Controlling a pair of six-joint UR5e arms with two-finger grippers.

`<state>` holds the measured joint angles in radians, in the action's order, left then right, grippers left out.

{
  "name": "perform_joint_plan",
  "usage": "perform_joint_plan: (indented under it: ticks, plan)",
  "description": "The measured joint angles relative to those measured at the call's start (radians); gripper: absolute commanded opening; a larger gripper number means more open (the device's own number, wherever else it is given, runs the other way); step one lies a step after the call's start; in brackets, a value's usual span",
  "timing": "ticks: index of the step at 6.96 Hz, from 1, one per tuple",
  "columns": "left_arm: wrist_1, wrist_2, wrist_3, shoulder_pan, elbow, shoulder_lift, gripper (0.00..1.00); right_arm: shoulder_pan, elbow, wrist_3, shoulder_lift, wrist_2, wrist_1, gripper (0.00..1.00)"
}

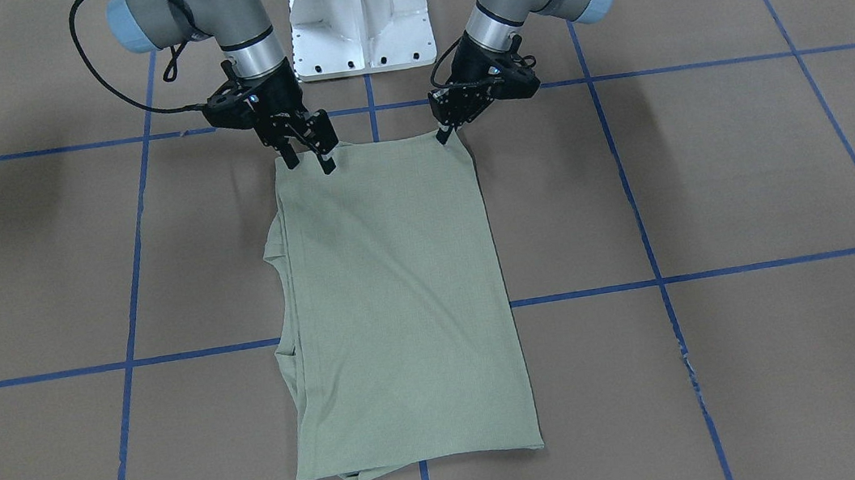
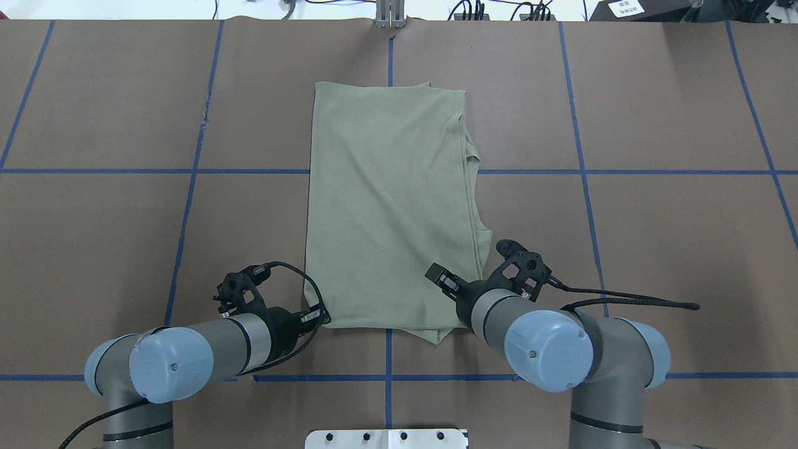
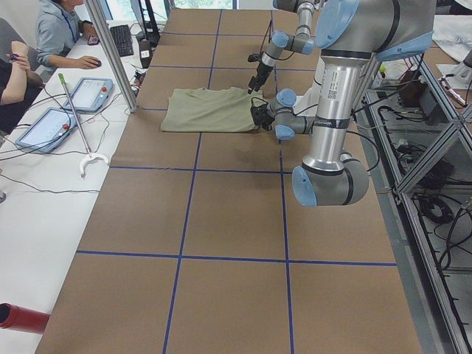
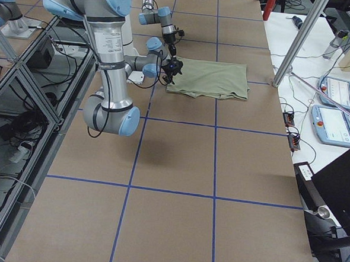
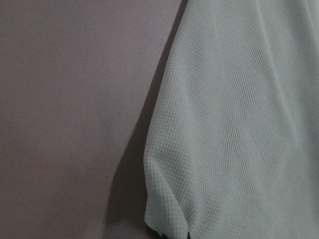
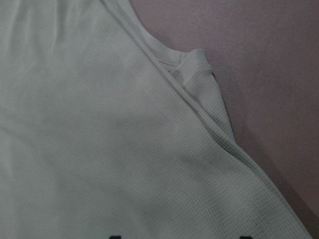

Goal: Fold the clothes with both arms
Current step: 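Move the right gripper along the near edge toward the left gripper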

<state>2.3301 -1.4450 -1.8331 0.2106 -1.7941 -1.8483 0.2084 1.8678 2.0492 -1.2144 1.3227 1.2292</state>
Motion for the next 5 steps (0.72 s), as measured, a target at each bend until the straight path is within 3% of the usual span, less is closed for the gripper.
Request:
perform_joint_plan:
  ticks: [5]
  plan:
    - [0.001, 0.002, 0.000, 0.000, -0.001, 0.007, 0.00, -0.056, -0.015, 0.016, 0.006, -0.030, 0.036, 0.85]
